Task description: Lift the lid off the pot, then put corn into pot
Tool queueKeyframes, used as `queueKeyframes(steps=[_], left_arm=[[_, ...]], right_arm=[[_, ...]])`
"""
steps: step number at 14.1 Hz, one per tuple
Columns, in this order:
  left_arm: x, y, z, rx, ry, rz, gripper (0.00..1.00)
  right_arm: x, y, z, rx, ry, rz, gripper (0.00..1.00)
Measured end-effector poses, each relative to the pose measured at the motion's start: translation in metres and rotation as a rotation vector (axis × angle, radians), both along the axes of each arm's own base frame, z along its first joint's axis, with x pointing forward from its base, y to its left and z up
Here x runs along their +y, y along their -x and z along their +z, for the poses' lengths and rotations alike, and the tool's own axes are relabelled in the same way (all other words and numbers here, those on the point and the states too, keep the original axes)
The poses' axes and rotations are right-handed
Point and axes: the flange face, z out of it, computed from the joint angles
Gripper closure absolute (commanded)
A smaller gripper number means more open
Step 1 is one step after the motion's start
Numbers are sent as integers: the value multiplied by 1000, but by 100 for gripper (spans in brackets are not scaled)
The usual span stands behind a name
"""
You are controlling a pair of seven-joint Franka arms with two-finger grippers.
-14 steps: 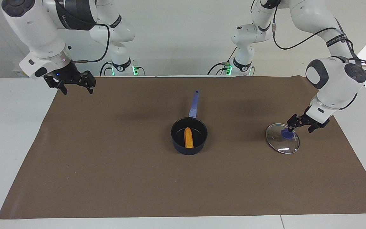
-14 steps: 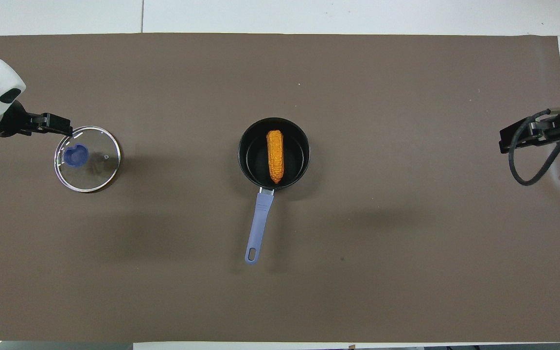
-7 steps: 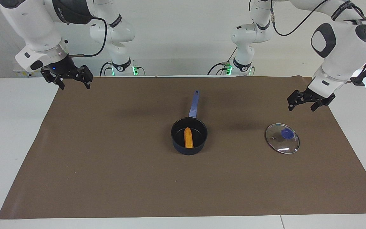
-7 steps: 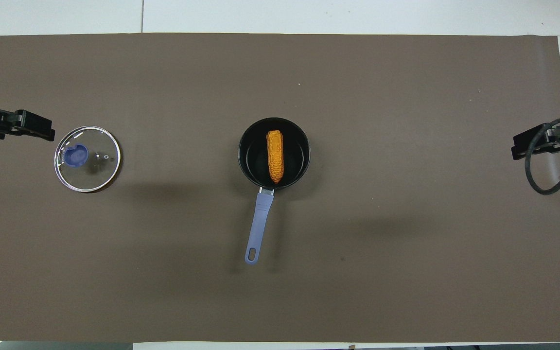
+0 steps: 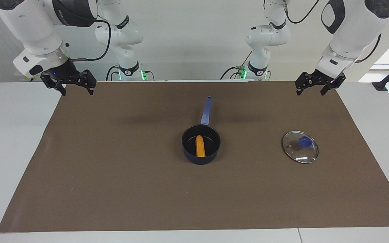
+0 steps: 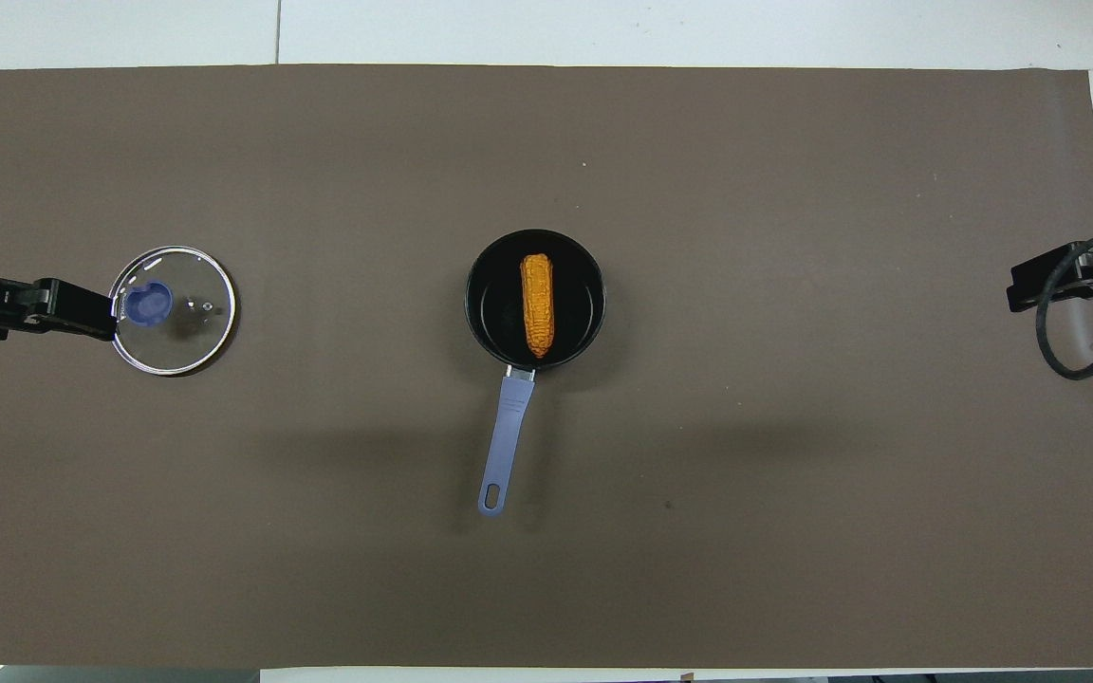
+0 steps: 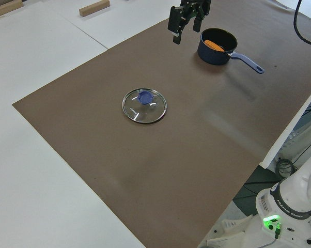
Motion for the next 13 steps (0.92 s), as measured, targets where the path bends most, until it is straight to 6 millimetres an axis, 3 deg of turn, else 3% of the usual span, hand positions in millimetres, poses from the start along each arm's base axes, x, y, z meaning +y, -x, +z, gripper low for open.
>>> queueKeyframes(steps=[8, 13], left_arm=[[-7, -6, 11, -74, 10, -14, 0], [-4, -9, 7, -69, 9, -7, 0]], right_arm=[[-29, 1, 1, -8, 1, -51, 0], [-31, 1, 1, -9, 1, -55, 0]])
